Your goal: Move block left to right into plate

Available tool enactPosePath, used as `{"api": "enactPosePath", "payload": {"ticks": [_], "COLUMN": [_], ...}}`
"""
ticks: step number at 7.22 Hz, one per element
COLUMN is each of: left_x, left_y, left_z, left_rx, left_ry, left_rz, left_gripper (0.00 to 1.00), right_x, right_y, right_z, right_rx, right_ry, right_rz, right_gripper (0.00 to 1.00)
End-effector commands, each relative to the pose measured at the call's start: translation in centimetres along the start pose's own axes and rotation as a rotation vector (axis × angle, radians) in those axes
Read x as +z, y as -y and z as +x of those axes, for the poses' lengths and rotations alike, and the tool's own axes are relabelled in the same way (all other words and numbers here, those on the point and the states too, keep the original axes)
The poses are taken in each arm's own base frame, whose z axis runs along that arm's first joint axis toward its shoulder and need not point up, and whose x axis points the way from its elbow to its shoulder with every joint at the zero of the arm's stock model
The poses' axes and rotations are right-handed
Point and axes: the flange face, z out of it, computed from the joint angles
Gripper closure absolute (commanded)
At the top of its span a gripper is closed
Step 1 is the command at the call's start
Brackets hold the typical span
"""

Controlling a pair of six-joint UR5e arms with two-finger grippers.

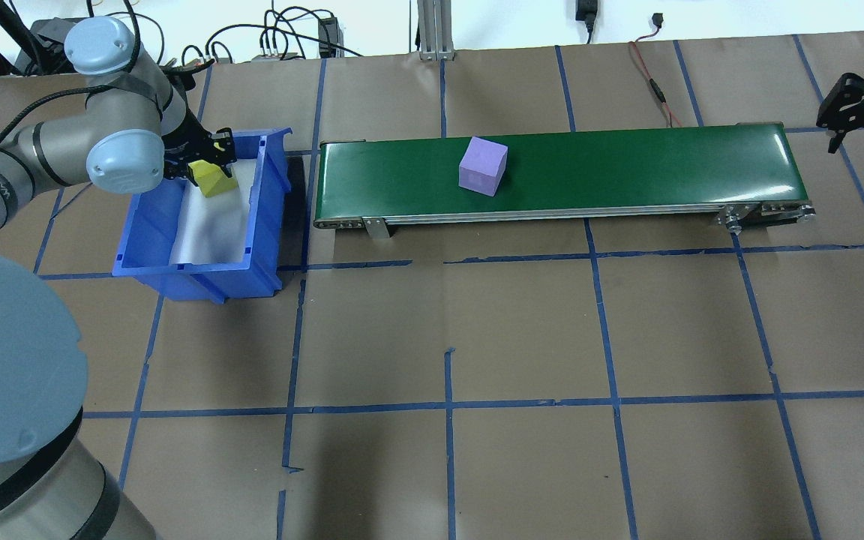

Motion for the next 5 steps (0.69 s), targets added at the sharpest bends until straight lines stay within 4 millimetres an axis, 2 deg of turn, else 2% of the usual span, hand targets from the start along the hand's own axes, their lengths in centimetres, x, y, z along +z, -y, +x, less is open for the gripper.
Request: {"api": "enactPosePath", "payload": {"ticks": [1,2,3,4,5], "left_x": [-2.4,-5.7,-10.6,-14.9,-16.7], "left_y": [0.2,0.1,-1.6,-4.2,-6.1], "left_z": [0.6,1.2,3.8,7.6,10.7], "left_rx": [0.016,0.024,0.066,0.118,0.149], "left_ry": [-0.007,-0.019,-0.037,-0.048,-0.061], "left_rz": [0.041,0.092,0.142,0.160,0.176], "left_gripper": [0.75,0.75,0.74,0.74,0.74], "right_x": [1.4,2.1,2.6,3.1,4.8], "right_y": [0.6,1.2,1.7,2.6,4.3], "right_z": [-0.4,-0.8,-0.7,0.3,2.3], "right_rx": [-0.092,-0.125,-0.164,-0.216,-0.251], "right_ry": [0.002,0.026,0.082,0.178,0.281], "right_rz": [0.086,0.076,0.074,0.083,0.086], "right_gripper": [0.00,0.00,0.00,0.01,0.00]}}
